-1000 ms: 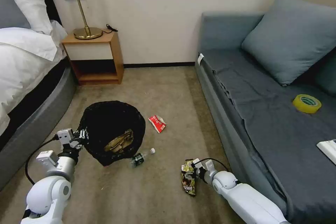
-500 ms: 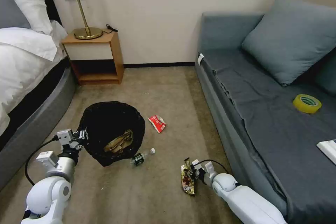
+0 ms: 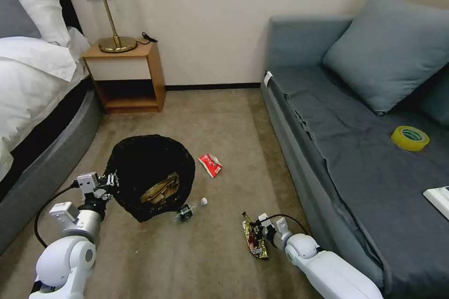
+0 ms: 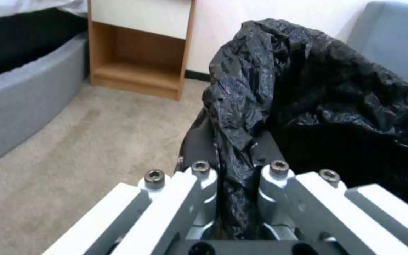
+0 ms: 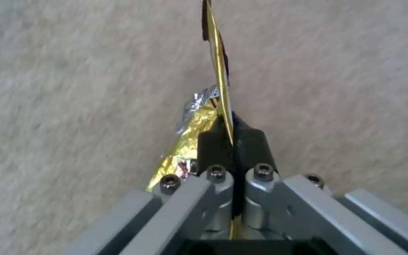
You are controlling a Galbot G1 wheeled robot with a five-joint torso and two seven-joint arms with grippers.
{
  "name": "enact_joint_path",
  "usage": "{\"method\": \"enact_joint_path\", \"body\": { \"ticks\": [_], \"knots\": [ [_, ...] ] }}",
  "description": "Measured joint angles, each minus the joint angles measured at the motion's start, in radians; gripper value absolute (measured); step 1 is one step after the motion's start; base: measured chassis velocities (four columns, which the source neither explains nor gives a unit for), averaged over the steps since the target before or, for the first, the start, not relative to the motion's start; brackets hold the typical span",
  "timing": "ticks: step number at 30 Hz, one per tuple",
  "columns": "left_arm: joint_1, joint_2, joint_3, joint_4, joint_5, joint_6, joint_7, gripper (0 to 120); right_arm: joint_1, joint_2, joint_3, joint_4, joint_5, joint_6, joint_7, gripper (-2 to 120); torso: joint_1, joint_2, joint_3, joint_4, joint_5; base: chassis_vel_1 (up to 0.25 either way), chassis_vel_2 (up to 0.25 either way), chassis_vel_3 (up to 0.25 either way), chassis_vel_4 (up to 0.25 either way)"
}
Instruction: Pick up the trash bin, then pick up the garbage on the floor and place it into the trash bin.
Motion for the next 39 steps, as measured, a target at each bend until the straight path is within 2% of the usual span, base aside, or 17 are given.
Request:
{"method": "enact_joint_path", "body": {
  "ticks": [8, 11, 12, 13, 16, 22, 29, 34, 39],
  "knots": [
    [0.003, -0.009, 0.022, 0.008, -0.014, 0.005, -0.015, 6, 0.008, -0.056, 0.030, 0.179, 0.053, 0.006, 0.096, 0, 0.000, 0.000, 0.000, 0.0000, -0.0001, 0.000, 0.000, 0.000, 0.000],
    [0.005, -0.011, 0.029, 0.008, -0.015, 0.006, -0.016, 6, 0.037, -0.084, 0.047, 0.303, 0.091, 0.014, 0.145, 0, 0.000, 0.000, 0.000, 0.0001, 0.0005, 0.000, 0.000, 0.000, 0.000],
    [0.007, -0.011, 0.033, 0.008, -0.017, 0.007, -0.017, 6, 0.064, -0.101, 0.052, 0.366, 0.116, 0.019, 0.166, 0, 0.000, 0.000, 0.000, 0.0001, -0.0009, 0.000, 0.000, 0.000, 0.000],
    [0.007, -0.011, 0.033, 0.008, -0.017, 0.007, -0.017, 6, 0.064, -0.101, 0.052, 0.366, 0.116, 0.019, 0.166, 0, 0.000, 0.000, 0.000, 0.0001, -0.0009, 0.000, 0.000, 0.000, 0.000],
    [0.011, -0.012, 0.043, 0.009, -0.018, 0.008, -0.017, 6, 0.144, -0.127, 0.027, 0.493, 0.163, 0.032, 0.213, 0, 0.000, 0.000, 0.000, 0.0000, 0.0000, 0.000, 0.000, 0.000, 0.000],
    [0.012, -0.017, 0.055, 0.016, -0.014, 0.008, -0.018, 6, 0.231, -0.141, -0.020, 0.606, 0.204, 0.036, 0.255, 0, 0.000, 0.000, 0.000, 0.0002, 0.0002, 0.000, 0.000, 0.000, 0.000],
    [0.020, -0.035, 0.077, 0.021, -0.009, 0.010, -0.017, 6, 0.319, -0.130, -0.102, 0.706, 0.230, 0.047, 0.267, 0, 0.000, 0.000, 0.000, 0.0001, -0.0001, 0.000, 0.000, 0.000, 0.000],
    [0.027, -0.035, 0.082, 0.021, -0.007, 0.014, -0.017, 6, 0.364, -0.127, -0.171, 0.739, 0.205, 0.057, 0.230, 0, 0.000, 0.000, 0.000, 0.0002, 0.0000, 0.000, 0.000, 0.000, 0.000],
    [0.033, -0.039, 0.085, 0.021, -0.006, 0.017, -0.014, 6, 0.400, -0.072, -0.266, 0.733, 0.170, 0.066, 0.198, 0, 0.000, 0.000, 0.000, 0.0001, -0.0002, 0.000, 0.000, 0.000, 0.000]
  ]
}}
